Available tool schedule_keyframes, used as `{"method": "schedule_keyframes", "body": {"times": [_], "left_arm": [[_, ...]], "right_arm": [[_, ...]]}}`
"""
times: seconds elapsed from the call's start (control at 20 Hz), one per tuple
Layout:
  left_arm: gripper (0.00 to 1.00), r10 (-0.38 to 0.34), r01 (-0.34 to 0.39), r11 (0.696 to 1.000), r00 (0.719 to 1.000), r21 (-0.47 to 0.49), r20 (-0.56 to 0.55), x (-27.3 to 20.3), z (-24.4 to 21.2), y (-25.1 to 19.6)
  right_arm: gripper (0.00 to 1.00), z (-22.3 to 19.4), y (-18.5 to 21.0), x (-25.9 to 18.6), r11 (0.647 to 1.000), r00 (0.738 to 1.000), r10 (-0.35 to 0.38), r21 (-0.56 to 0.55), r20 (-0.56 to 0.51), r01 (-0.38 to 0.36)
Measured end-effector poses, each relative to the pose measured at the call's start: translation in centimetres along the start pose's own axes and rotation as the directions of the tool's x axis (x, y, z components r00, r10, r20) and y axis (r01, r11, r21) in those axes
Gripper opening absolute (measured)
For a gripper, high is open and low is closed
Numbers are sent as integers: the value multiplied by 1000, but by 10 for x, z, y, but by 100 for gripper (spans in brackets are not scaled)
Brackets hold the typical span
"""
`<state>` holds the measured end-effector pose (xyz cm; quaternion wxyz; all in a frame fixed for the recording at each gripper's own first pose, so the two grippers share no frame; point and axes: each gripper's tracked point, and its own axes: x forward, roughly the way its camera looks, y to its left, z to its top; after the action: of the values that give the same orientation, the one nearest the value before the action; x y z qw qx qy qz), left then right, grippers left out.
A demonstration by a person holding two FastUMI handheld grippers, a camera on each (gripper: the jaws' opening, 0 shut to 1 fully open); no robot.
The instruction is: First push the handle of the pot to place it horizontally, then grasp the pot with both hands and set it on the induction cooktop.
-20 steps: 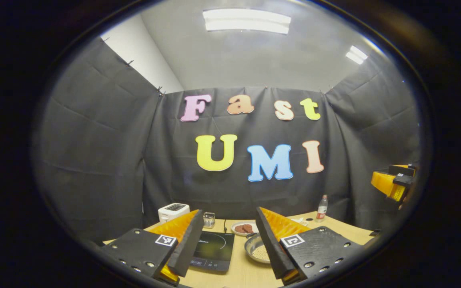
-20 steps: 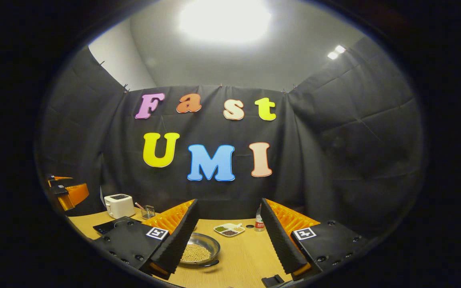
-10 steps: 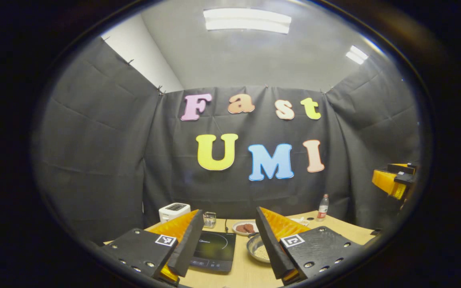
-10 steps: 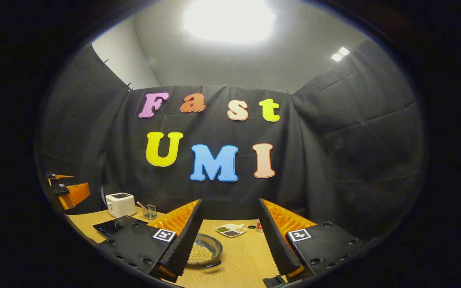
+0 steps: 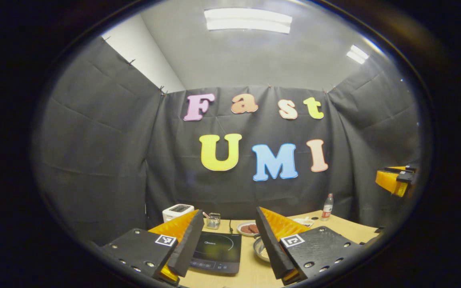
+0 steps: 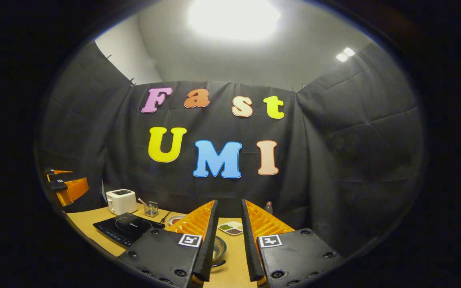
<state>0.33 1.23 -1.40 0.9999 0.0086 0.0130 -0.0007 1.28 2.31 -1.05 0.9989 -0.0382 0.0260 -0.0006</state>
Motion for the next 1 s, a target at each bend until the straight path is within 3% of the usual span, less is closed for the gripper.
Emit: {"method": "schedule_keyframes", "body": {"times": [0.1,0.15,0.2,0.3,0.35,0.6,1.0], "left_arm": [[76,3,-3,1000,1000,0,-2,1,-3,5],[76,6,-6,1000,1000,0,-3,2,-3,8],[79,6,-6,1000,1000,-2,-3,4,-3,11],[76,6,-6,1000,1000,-1,-3,5,-6,17],[79,6,-6,1000,1000,-2,-2,6,-6,20],[79,-2,2,1000,1000,-17,10,10,-10,40],[76,38,-37,999,999,-26,9,15,-13,71]], "right_arm": [[38,-3,4,2,1000,1000,9,-2,-2,-9],[20,-2,11,-1,1000,1000,17,-3,-10,-17],[19,-4,9,4,1000,1000,2,-12,-6,-3],[2,-5,10,8,1000,1000,-7,-18,-2,7],[0,-9,19,6,1000,1000,7,-17,-13,-7],[2,-42,49,14,997,990,77,-21,-119,-80],[3,-98,82,17,973,929,219,-7,-298,-232]]}}
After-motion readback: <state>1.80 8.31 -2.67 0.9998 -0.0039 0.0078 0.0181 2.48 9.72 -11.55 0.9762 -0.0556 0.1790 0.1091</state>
